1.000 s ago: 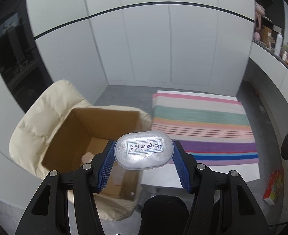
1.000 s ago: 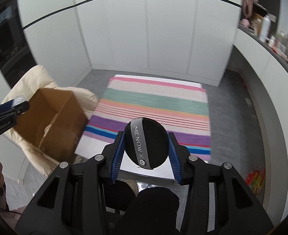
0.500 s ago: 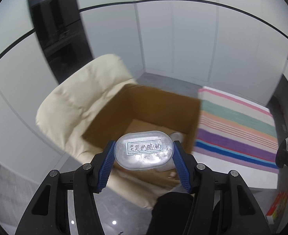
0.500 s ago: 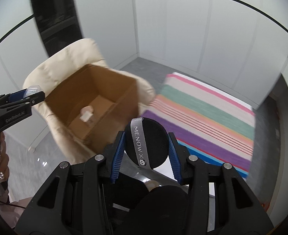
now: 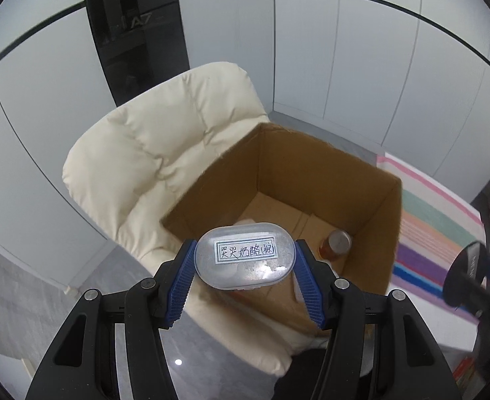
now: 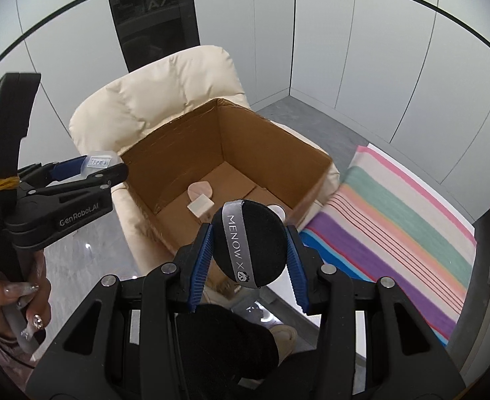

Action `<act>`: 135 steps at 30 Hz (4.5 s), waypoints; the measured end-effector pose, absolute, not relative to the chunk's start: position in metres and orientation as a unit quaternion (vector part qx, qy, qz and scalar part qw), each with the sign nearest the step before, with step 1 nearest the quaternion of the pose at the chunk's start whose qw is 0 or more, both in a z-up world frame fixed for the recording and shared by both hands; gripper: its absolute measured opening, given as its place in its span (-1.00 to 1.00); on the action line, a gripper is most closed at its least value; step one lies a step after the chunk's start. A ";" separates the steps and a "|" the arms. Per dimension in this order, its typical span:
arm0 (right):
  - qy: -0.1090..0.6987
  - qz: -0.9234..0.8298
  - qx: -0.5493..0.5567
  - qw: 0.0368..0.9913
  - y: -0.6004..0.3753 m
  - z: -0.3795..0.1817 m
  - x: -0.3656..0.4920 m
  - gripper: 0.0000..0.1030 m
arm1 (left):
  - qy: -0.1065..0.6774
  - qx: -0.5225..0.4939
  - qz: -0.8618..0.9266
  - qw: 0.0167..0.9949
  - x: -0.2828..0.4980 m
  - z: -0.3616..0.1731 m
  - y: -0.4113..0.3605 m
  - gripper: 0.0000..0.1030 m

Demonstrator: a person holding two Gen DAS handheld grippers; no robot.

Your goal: Organize objects

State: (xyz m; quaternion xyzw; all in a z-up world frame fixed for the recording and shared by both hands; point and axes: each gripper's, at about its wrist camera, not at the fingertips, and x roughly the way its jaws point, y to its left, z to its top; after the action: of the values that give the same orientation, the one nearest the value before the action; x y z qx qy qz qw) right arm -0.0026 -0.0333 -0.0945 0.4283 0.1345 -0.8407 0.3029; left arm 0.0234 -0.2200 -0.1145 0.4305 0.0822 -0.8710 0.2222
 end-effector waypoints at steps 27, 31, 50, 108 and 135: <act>0.118 -0.852 0.447 0.246 -0.076 -0.146 -0.084 0.97 | 0.085 0.471 -0.855 0.201 -0.054 -0.159 -0.258 0.99; 0.107 -0.850 0.477 0.198 -0.060 -0.140 -0.087 0.97 | 0.067 0.486 -0.856 0.166 -0.057 -0.144 -0.242 0.99; -0.042 -0.847 0.527 0.049 0.093 0.013 -0.014 0.93 | -0.031 0.540 -0.840 0.043 -0.017 0.026 -0.122 0.99; -0.042 -0.866 0.498 0.004 0.107 0.039 0.046 0.93 | -0.074 0.528 -0.846 0.023 0.019 0.041 -0.084 0.98; -0.046 -0.865 0.500 0.006 0.105 0.039 0.045 0.93 | -0.075 0.527 -0.846 0.026 0.020 0.039 -0.084 0.98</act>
State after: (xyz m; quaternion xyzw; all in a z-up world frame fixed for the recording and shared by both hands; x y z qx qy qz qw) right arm 0.0447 0.1052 0.0390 0.5003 -0.0457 -0.8646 0.0062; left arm 0.0201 -0.0837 0.0393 0.5272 -0.0750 -0.8460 0.0255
